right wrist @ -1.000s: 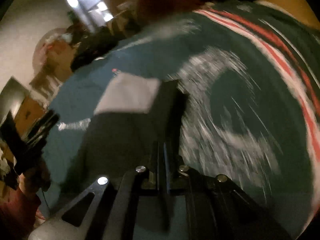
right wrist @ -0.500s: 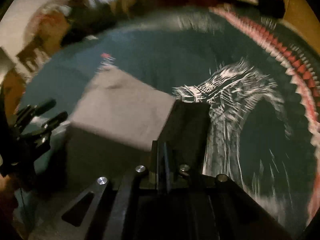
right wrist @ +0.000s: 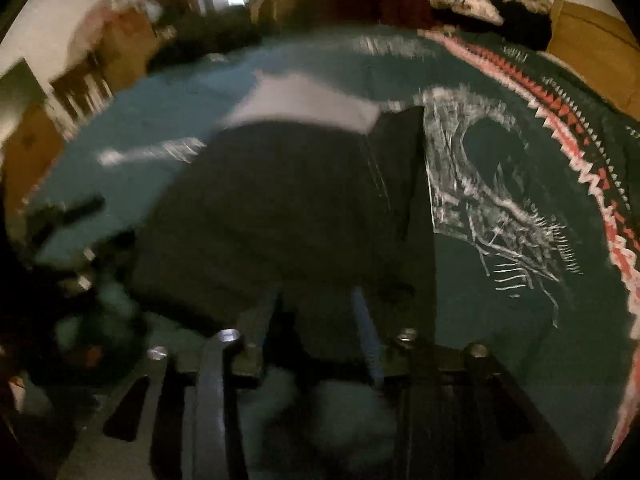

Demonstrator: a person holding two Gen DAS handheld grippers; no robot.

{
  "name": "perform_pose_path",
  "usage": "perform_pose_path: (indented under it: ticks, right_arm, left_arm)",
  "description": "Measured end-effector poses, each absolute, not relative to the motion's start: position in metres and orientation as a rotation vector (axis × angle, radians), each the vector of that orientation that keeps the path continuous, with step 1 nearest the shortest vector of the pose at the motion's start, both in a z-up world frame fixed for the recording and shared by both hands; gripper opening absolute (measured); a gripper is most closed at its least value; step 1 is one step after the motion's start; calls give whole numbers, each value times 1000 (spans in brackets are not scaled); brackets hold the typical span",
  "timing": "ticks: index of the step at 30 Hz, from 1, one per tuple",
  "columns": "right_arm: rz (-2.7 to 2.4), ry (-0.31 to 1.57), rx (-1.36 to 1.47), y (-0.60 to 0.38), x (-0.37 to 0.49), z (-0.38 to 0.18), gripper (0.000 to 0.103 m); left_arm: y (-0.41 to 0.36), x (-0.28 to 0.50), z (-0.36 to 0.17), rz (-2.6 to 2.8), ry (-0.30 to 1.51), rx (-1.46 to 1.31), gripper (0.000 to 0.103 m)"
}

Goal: Fold large clothes

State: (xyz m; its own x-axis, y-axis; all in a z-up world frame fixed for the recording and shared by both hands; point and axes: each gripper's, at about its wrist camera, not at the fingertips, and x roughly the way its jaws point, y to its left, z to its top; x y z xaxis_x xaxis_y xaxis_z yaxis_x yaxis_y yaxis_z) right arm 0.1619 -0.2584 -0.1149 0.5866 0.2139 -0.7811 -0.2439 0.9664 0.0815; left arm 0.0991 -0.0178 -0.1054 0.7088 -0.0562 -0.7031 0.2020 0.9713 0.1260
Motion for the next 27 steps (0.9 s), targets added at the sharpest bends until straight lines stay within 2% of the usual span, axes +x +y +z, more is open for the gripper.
perform_pose_path:
  ticks: [1, 2, 3, 12, 15, 17, 27]
  right_arm:
    - [260, 881, -41, -257, 146, -107, 71]
    - [249, 869, -40, -258, 134, -104, 89]
    - [239, 867, -37, -260, 128, -104, 95]
    - [44, 1073, 41, -286, 70, -161, 95]
    - [30, 1096, 26, -286, 70, -173, 97]
    - [23, 1105, 27, -285, 73, -175, 103]
    - [-2, 1117, 15, -286, 81, -185, 103]
  left_arm:
    - [-17, 96, -109, -133, 778, 188, 86]
    - [-15, 91, -113, -111, 789, 176, 87]
    - [-15, 88, -118, -96, 806, 162, 87]
    - [-42, 70, -165, -64, 923, 171, 94]
    - [-35, 78, -173, -36, 958, 125, 103]
    - [-31, 85, -174, -40, 991, 90, 103]
    - [-30, 94, -179, -42, 1005, 62, 103]
